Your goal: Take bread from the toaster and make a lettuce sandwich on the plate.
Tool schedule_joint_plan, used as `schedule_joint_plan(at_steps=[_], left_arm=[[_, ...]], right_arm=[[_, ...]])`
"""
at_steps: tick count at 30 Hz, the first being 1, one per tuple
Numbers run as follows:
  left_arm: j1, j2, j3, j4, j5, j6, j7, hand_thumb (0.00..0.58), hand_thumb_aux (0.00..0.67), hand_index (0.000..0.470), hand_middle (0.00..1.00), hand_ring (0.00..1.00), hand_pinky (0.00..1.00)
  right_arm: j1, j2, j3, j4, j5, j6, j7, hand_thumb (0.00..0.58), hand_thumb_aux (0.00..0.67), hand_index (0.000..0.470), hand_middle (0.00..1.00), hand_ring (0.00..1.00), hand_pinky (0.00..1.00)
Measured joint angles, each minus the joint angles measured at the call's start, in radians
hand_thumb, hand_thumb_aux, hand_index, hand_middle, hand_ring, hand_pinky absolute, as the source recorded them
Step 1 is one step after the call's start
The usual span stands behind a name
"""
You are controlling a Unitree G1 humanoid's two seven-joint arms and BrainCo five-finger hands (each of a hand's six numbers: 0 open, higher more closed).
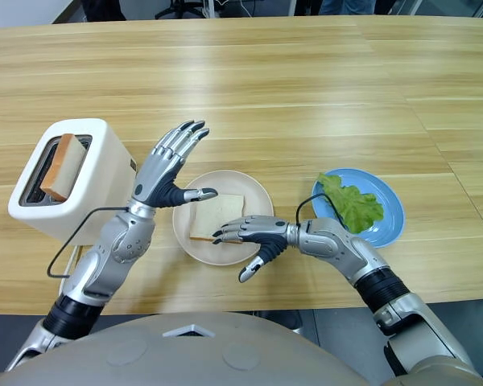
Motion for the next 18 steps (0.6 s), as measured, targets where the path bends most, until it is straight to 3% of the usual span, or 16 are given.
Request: schedule_joint_plan(at_steps=[8, 13, 18], left_arm=[[0.159, -0.093, 0.067, 0.005, -0.317, -0.185, 0.013, 0.0, 0.0, 0.0, 0.0, 0.0, 0.0], [0.238, -0.121, 0.084, 0.049, -0.368, -0.28, 0.02, 0.0, 0.0, 0.0, 0.0, 0.0, 0.0], [0.282, -0.155, 0.085, 0.074, -0.368, -0.325, 0.021, 0.0, 0.0, 0.0, 0.0, 0.0, 0.0]], right_arm=[[-0.065, 0.045, -0.281, -0.142, 0.221, 0.092, -0.142, 0.0, 0.0, 0.0, 0.0, 0.0, 0.0], [-0.062, 0.049, -0.387, -0.163, 0.193, 0.159, -0.226, 0.0, 0.0, 0.0, 0.0, 0.0, 0.0], [-0.049, -0.01, -0.426, -0.137, 0.02, 0.241, -0.305, 0.0, 0.0, 0.0, 0.0, 0.0, 0.0]])
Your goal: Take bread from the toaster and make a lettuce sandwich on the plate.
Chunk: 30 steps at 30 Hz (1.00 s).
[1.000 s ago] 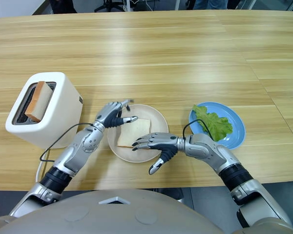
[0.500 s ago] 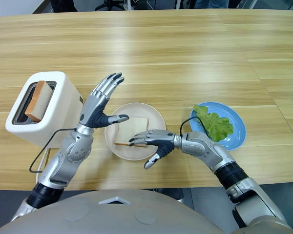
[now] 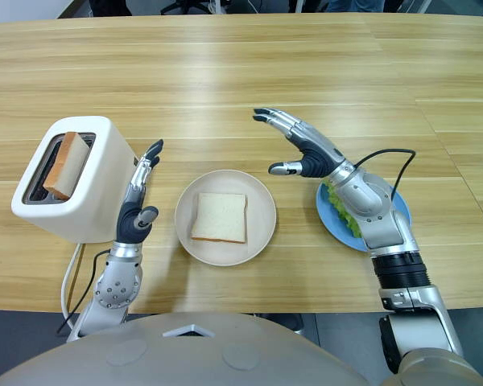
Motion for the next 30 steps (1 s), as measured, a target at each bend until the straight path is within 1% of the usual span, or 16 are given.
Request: schedule_joint_plan(at_steps=[1, 2, 3, 6, 10, 14, 17, 21, 28, 30], left_arm=[[0.003, -0.003, 0.001, 0.001, 0.0, -0.004, 0.0, 0.0, 0.0, 0.0, 0.0, 0.0, 0.0], [0.009, -0.012, 0.003, 0.001, 0.001, -0.01, 0.0, 0.0, 0.0, 0.0, 0.0, 0.0, 0.0], [0.015, -0.016, 0.006, 0.001, 0.001, -0.016, 0.002, 0.0, 0.0, 0.0, 0.0, 0.0, 0.0], [0.03, -0.031, 0.018, 0.001, 0.009, -0.03, 0.003, 0.0, 0.0, 0.0, 0.0, 0.0, 0.0], [0.043, -0.052, 0.027, 0.001, 0.017, -0.038, 0.006, 0.0, 0.0, 0.0, 0.0, 0.0, 0.0], [0.047, -0.062, 0.031, 0.001, 0.032, -0.048, 0.006, 0.0, 0.0, 0.0, 0.0, 0.0, 0.0], [0.053, -0.068, 0.035, 0.001, 0.036, -0.052, 0.006, 0.0, 0.0, 0.0, 0.0, 0.0, 0.0], [0.055, -0.076, 0.037, -0.003, 0.037, -0.052, 0.004, 0.0, 0.0, 0.0, 0.0, 0.0, 0.0], [0.099, -0.073, 0.042, -0.041, 0.028, -0.045, -0.03, 0.0, 0.0, 0.0, 0.0, 0.0, 0.0], [0.122, -0.072, 0.043, -0.053, 0.021, -0.043, -0.045, 0.0, 0.0, 0.0, 0.0, 0.0, 0.0]], right_arm=[[0.003, -0.019, 0.0, 0.016, -0.04, 0.007, -0.016, 0.0, 0.0, 0.0, 0.0, 0.0, 0.0], [0.015, -0.072, 0.002, 0.05, -0.142, 0.028, -0.063, 0.0, 0.0, 0.0, 0.0, 0.0, 0.0], [0.024, -0.104, 0.001, 0.071, -0.189, 0.043, -0.085, 0.0, 0.0, 0.0, 0.0, 0.0, 0.0], [0.062, -0.207, 0.001, 0.105, -0.392, 0.131, -0.182, 0.0, 0.0, 0.0, 0.0, 0.0, 0.0], [0.097, -0.262, 0.001, 0.106, -0.502, 0.232, -0.209, 0.0, 0.0, 0.0, 0.0, 0.0, 0.0], [0.132, -0.275, 0.001, 0.101, -0.531, 0.282, -0.222, 0.0, 0.0, 0.0, 0.0, 0.0, 0.0], [0.16, -0.297, 0.001, 0.1, -0.526, 0.298, -0.219, 0.0, 0.0, 0.0, 0.0, 0.0, 0.0], [0.212, -0.297, 0.004, 0.086, -0.518, 0.307, -0.194, 0.0, 0.0, 0.0, 0.0, 0.0, 0.0], [0.314, -0.299, 0.018, 0.034, -0.519, 0.361, -0.079, 0.0, 0.0, 0.0, 0.0, 0.0, 0.0], [0.325, -0.305, 0.031, 0.019, -0.52, 0.372, -0.045, 0.0, 0.0, 0.0, 0.0, 0.0, 0.0]])
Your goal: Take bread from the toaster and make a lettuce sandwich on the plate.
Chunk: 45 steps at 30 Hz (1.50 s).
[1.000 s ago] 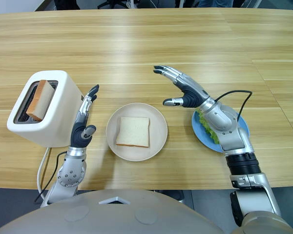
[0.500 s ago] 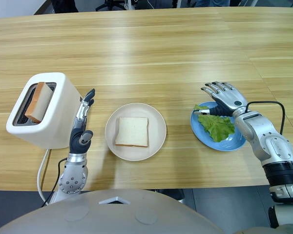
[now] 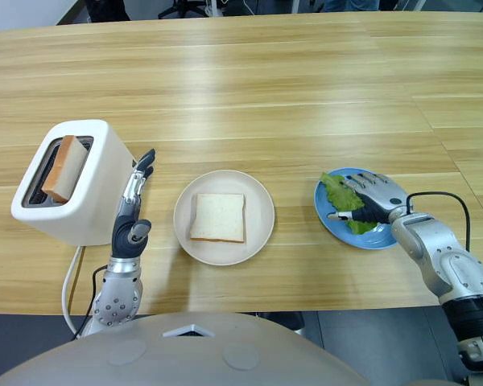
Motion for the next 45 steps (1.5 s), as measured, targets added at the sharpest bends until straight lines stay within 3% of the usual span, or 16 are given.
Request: schedule_joint_plan(at_steps=[19, 32, 33, 34, 35, 36, 38, 39, 45], left_arm=[[0.054, 0.003, -0.005, -0.036, -0.024, -0.001, -0.063, 0.0, 0.0, 0.0, 0.0, 0.0, 0.0], [0.044, 0.002, -0.001, -0.055, -0.024, -0.001, -0.08, 0.0, 0.0, 0.0, 0.0, 0.0, 0.0], [0.041, 0.001, 0.0, -0.055, -0.024, -0.001, -0.08, 0.0, 0.0, 0.0, 0.0, 0.0, 0.0], [0.039, 0.001, 0.0, -0.055, -0.024, -0.001, -0.08, 0.0, 0.0, 0.0, 0.0, 0.0, 0.0], [0.037, 0.001, 0.001, -0.055, -0.024, -0.001, -0.08, 0.0, 0.0, 0.0, 0.0, 0.0, 0.0], [0.036, 0.001, 0.001, -0.055, -0.024, -0.001, -0.08, 0.0, 0.0, 0.0, 0.0, 0.0, 0.0], [0.032, -0.001, 0.001, -0.055, -0.023, -0.001, -0.08, 0.0, 0.0, 0.0, 0.0, 0.0, 0.0], [0.03, -0.002, 0.0, -0.055, -0.023, -0.001, -0.08, 0.0, 0.0, 0.0, 0.0, 0.0, 0.0], [0.022, -0.002, 0.0, -0.055, -0.018, -0.001, -0.079, 0.0, 0.0, 0.0, 0.0, 0.0, 0.0]], right_arm=[[-0.082, -0.085, 0.018, 0.169, -0.05, 0.064, -0.057, 0.0, 0.0, 0.0, 0.0, 0.0, 0.0], [-0.137, -0.021, 0.149, 0.292, -0.066, 0.045, -0.137, 0.0, 0.0, 0.0, 0.0, 0.0, 0.0], [-0.142, -0.021, 0.155, 0.299, -0.066, 0.041, -0.138, 0.183, 0.116, 0.079, 0.0, 0.0, 0.0], [-0.144, -0.021, 0.159, 0.302, -0.065, 0.039, -0.141, 0.183, 0.116, 0.079, 0.0, 0.0, 0.0], [-0.15, -0.021, 0.163, 0.304, -0.065, 0.036, -0.147, 0.476, 0.386, 0.265, 0.0, 0.0, 0.0], [-0.152, -0.021, 0.165, 0.304, -0.065, 0.034, -0.151, 0.514, 0.444, 0.305, 0.0, 0.0, 0.0], [-0.158, -0.02, 0.168, 0.303, -0.065, 0.029, -0.163, 0.514, 0.444, 0.305, 0.0, 0.0, 0.0], [-0.16, -0.019, 0.169, 0.302, -0.065, 0.026, -0.166, 0.58, 0.67, 0.46, 0.0, 0.0, 0.0], [-0.159, -0.012, 0.172, 0.267, -0.065, 0.018, -0.177, 0.58, 0.67, 0.46, 0.0, 0.0, 0.0]])
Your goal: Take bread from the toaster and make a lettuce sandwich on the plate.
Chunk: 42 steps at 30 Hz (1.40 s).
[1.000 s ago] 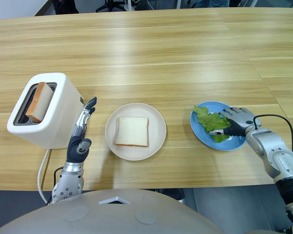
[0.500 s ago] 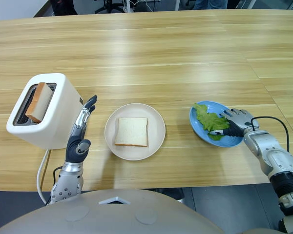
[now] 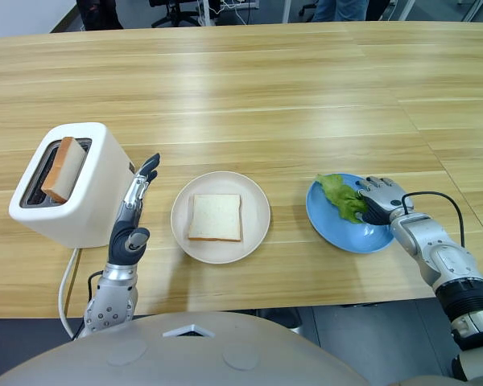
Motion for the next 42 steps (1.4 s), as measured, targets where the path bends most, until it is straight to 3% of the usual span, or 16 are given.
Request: schedule_joint_plan(at_steps=[17, 32, 35, 42], left_arm=[[-0.034, -0.012, 0.001, 0.009, 0.027, -0.003, 0.009, 0.0, 0.0, 0.0, 0.0, 0.0, 0.0], [-0.064, -0.012, 0.004, 0.021, 0.029, -0.005, 0.019, 0.0, 0.0, 0.0, 0.0, 0.0, 0.0], [-0.071, -0.012, 0.006, 0.022, 0.028, -0.005, 0.019, 0.0, 0.0, 0.0, 0.0, 0.0, 0.0], [-0.097, -0.011, 0.014, 0.026, 0.021, -0.007, 0.018, 0.0, 0.0, 0.0, 0.0, 0.0, 0.0]], right_arm=[[-0.002, 0.012, 0.018, -0.099, 0.024, -0.06, -0.065, 0.58, 0.67, 0.46, 0.0, 0.0, 0.0], [-0.044, 0.013, -0.08, -0.315, 0.088, -0.137, -0.112, 0.58, 0.67, 0.46, 0.0, 0.0, 0.0], [-0.076, 0.054, -0.076, -0.364, 0.092, -0.162, -0.102, 0.58, 0.67, 0.46, 0.0, 0.0, 0.0], [-0.194, 0.251, 0.09, -0.403, 0.042, -0.226, -0.054, 0.58, 0.67, 0.46, 0.0, 0.0, 0.0]])
